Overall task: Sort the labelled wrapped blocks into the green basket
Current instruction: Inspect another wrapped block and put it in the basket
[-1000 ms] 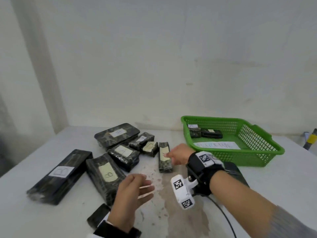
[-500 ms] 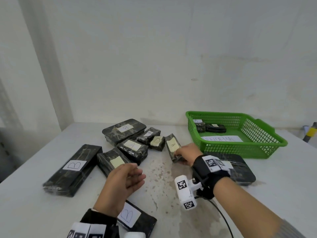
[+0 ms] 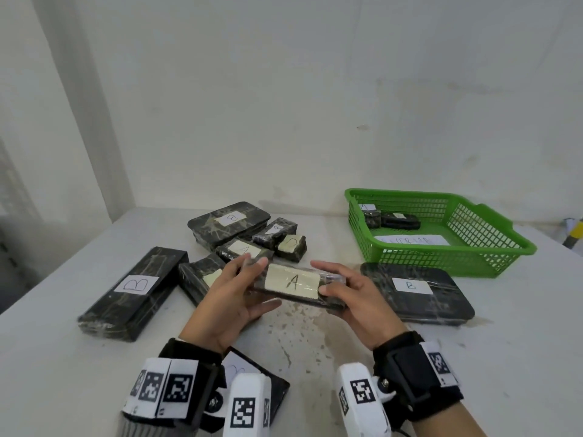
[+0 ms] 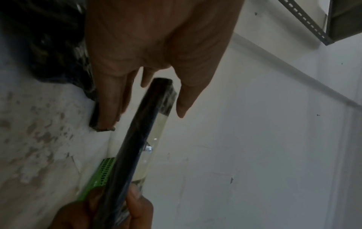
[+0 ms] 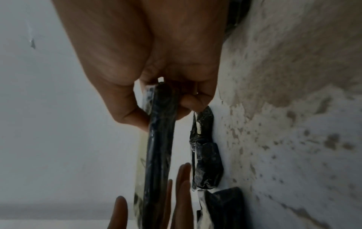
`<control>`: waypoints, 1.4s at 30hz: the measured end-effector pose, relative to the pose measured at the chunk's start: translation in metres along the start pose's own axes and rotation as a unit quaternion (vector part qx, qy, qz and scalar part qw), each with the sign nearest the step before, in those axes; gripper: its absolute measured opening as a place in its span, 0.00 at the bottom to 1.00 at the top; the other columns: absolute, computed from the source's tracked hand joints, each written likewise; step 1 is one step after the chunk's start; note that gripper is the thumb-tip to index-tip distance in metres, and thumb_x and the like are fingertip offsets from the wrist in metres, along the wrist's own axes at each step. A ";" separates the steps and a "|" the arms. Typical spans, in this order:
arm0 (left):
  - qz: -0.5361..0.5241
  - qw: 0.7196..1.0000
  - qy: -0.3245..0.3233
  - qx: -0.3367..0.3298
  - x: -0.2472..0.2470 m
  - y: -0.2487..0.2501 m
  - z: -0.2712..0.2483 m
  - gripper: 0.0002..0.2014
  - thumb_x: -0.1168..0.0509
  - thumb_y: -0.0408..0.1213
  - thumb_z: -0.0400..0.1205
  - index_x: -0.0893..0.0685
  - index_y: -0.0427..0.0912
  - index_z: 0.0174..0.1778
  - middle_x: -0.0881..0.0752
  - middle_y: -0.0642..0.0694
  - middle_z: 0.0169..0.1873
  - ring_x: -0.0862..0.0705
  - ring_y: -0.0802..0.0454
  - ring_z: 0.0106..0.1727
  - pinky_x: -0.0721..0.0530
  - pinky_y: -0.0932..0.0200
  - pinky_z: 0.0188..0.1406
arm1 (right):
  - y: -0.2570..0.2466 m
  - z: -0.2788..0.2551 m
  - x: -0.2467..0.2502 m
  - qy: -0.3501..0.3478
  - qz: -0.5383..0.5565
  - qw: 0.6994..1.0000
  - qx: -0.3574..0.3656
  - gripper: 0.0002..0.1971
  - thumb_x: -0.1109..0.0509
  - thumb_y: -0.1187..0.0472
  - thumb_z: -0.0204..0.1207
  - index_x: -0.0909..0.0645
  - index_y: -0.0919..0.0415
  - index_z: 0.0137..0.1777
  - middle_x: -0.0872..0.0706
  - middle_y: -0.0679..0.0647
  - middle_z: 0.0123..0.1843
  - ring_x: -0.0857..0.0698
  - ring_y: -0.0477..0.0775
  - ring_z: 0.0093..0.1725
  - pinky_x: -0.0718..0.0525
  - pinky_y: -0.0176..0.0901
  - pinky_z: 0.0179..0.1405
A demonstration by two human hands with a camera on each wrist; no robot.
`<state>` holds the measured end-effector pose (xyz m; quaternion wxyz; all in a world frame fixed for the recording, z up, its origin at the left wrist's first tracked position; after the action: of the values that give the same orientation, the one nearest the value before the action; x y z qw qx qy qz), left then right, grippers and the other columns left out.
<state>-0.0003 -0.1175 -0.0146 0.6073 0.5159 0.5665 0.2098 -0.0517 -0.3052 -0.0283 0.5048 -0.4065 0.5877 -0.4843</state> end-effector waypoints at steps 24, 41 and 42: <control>0.042 0.980 -0.023 -0.193 0.008 -0.003 0.000 0.13 0.36 0.38 0.78 0.15 0.36 0.54 0.08 0.41 0.45 0.09 0.49 0.49 0.11 0.58 0.42 | -0.003 -0.015 -0.013 -0.011 0.106 0.992 0.074 0.15 0.39 0.51 0.78 0.21 0.55 0.61 0.09 0.61 0.50 0.08 0.62 0.34 0.13 0.42 0.19; 0.053 0.975 -0.053 -0.211 -0.004 -0.006 -0.008 0.10 0.31 0.36 0.77 0.21 0.35 0.50 0.12 0.38 0.47 0.10 0.44 0.51 0.10 0.53 0.40 | -0.017 -0.027 -0.017 0.036 0.008 0.984 0.175 0.17 0.37 0.48 0.77 0.27 0.63 0.54 0.10 0.62 0.41 0.12 0.61 0.26 0.15 0.45 0.18; 0.044 0.978 -0.065 -0.194 -0.005 -0.008 -0.008 0.11 0.29 0.36 0.79 0.22 0.35 0.51 0.12 0.36 0.49 0.10 0.42 0.52 0.10 0.52 0.40 | -0.017 -0.027 -0.015 0.049 -0.002 0.982 0.184 0.14 0.37 0.51 0.79 0.28 0.63 0.51 0.11 0.61 0.38 0.14 0.60 0.23 0.16 0.44 0.17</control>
<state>-0.0118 -0.1219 -0.0175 0.7214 0.4253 0.4511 0.3084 -0.0760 -0.2896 -0.0083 0.5406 -0.2838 0.5117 -0.6044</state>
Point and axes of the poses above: each hand's wrist, its own z-axis towards the middle knuckle, its own x-axis out of the back of the hand, y = z × x, the point moved 4 cm from there along z, towards the middle knuckle
